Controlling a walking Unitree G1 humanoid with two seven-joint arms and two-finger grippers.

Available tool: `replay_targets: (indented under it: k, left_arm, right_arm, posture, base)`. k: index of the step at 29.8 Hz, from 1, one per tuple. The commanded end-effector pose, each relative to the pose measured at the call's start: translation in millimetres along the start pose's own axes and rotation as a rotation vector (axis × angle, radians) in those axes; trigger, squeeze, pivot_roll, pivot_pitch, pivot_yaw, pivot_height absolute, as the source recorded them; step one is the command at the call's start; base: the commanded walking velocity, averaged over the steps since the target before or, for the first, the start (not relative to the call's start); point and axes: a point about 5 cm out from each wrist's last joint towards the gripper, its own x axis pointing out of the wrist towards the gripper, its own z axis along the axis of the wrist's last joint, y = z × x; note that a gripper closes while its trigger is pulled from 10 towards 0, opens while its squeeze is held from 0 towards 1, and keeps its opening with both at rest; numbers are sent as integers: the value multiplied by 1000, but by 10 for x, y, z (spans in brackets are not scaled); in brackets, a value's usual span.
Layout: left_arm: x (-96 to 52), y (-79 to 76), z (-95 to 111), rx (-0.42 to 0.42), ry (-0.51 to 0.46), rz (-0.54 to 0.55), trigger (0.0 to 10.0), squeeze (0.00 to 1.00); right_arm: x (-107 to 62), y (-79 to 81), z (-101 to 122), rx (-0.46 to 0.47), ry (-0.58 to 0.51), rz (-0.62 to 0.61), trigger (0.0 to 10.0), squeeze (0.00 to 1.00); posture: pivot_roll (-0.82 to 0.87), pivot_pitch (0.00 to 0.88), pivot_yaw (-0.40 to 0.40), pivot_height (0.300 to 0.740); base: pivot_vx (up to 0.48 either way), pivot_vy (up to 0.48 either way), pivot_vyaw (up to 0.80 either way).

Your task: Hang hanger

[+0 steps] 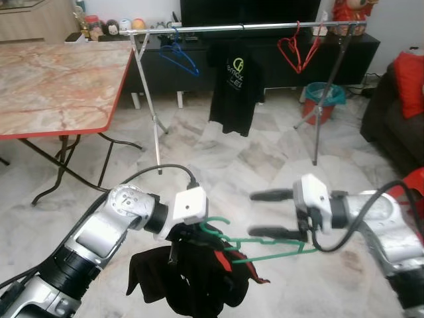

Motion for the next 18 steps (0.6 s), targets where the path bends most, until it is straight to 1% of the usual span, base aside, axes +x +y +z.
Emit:
replay_targets:
  k: [1, 6, 7, 9, 12, 13, 14, 16, 18]
  left_arm:
    - [-12, 22, 41, 47, 18, 9, 10000, 0]
    - [-9, 19, 48, 47, 15, 8, 10000, 0]
    - [-3, 21, 63, 54, 18, 4, 10000, 0]
    - [11, 24, 75, 81, 46, -5, 10000, 0]
    - [35, 27, 55, 118, 104, -14, 10000, 0]
    - [41, 29, 53, 127, 113, -16, 10000, 0]
    - [55, 55, 70, 141, 119, -2, 10000, 0]
    - [64, 99, 77, 170, 153, 16, 10000, 0]
    - [68, 109, 71, 184, 173, 14, 10000, 0]
  right_arm:
    - [28, -28, 2, -5, 9, -21, 10000, 0]
    - [68, -14, 8, 6, -11, -5, 10000, 0]
    - [118, -27, 20, -5, -20, -10, 10000, 0]
    - [171, -72, 54, -28, -36, -43, 10000, 0]
    - [192, -126, 154, -64, -84, -81, 10000, 0]
    - [195, -118, 189, -63, -105, -67, 10000, 0]
    - [192, -79, 258, -60, -141, -17, 10000, 0]
    - [188, -34, 301, -58, -150, 37, 10000, 0]
    - [191, -26, 303, -65, -144, 48, 10000, 0]
  posture:
    - [-6, 0, 28, 740]
    - [0, 0, 27, 740]
    - [0, 0, 27, 740]
    - [5, 0, 25, 740]
    - [7, 0, 27, 740]
    - [8, 0, 27, 740]
    - [8, 0, 27, 740]
    - [5, 0, 27, 740]
    - [5, 0, 27, 740]
  base:
    - [0, 0, 0]
    - [0, 0, 0]
    - [0, 0, 0]
    - [0, 0, 0]
    - [0, 0, 0]
    - [0, 0, 0]
    - [0, 0, 0]
    - [0, 0, 0]
    - [0, 0, 0]
